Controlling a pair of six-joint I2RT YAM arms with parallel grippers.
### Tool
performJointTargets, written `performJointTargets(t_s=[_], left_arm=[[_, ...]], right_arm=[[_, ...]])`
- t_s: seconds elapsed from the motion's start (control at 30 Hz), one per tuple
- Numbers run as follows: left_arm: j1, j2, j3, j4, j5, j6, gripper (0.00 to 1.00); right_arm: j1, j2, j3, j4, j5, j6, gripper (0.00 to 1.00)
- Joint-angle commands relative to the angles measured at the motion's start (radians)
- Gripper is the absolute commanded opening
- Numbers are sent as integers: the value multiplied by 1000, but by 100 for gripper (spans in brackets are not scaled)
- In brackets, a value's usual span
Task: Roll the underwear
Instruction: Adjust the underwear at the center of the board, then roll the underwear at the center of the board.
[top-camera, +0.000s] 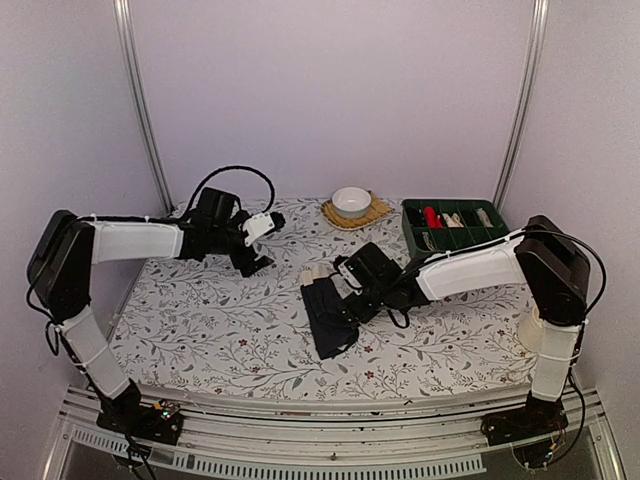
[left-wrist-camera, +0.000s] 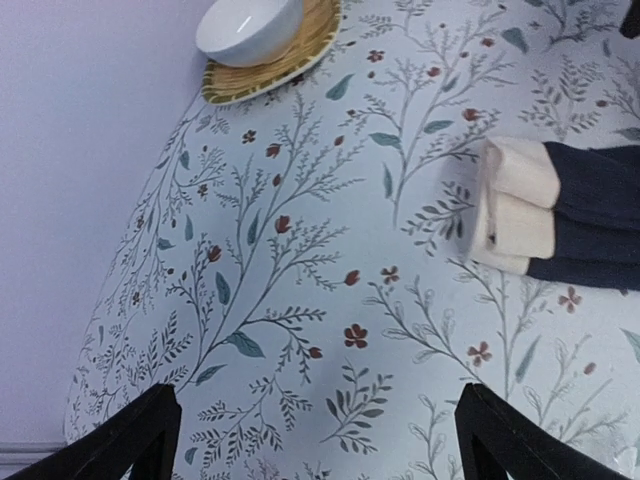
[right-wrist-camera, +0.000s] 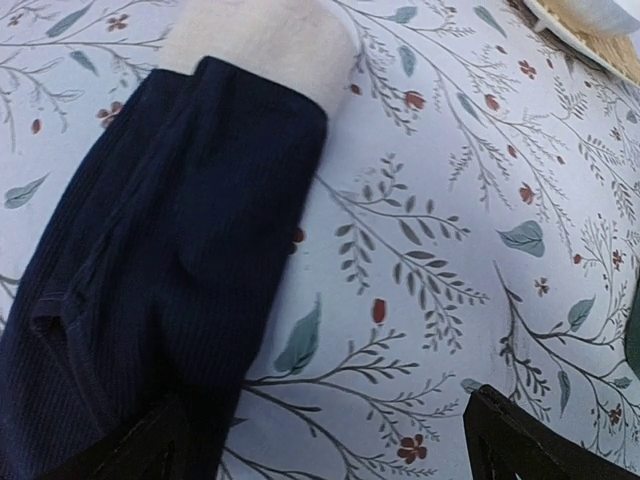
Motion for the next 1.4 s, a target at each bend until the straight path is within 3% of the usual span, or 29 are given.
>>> performJointTargets(t_s=[0.0,0.27,0.43,0.67,1.03,1.37], left_arm=[[-25,-119,-186,110,199,152,99],[-170,-275,-507,340,185,340,99],[-262,-280,-600,459,131,413,98],[-412,-285,-701,560,36,532,95],[-565,-162,-729,625,-115,578,81],[-651,-69,-755,673,-176,600,73]], right_arm=[[57,33,19,20,-107,-36,99],[86,54,43,19,-136,0,99],[86,27,51,6,-148,-10,99],[75,-143,-31,60,-181,-102,99],[64,-399,-351,290,-159,-195,99],[80,-463,-405,334,-133,-200,99]])
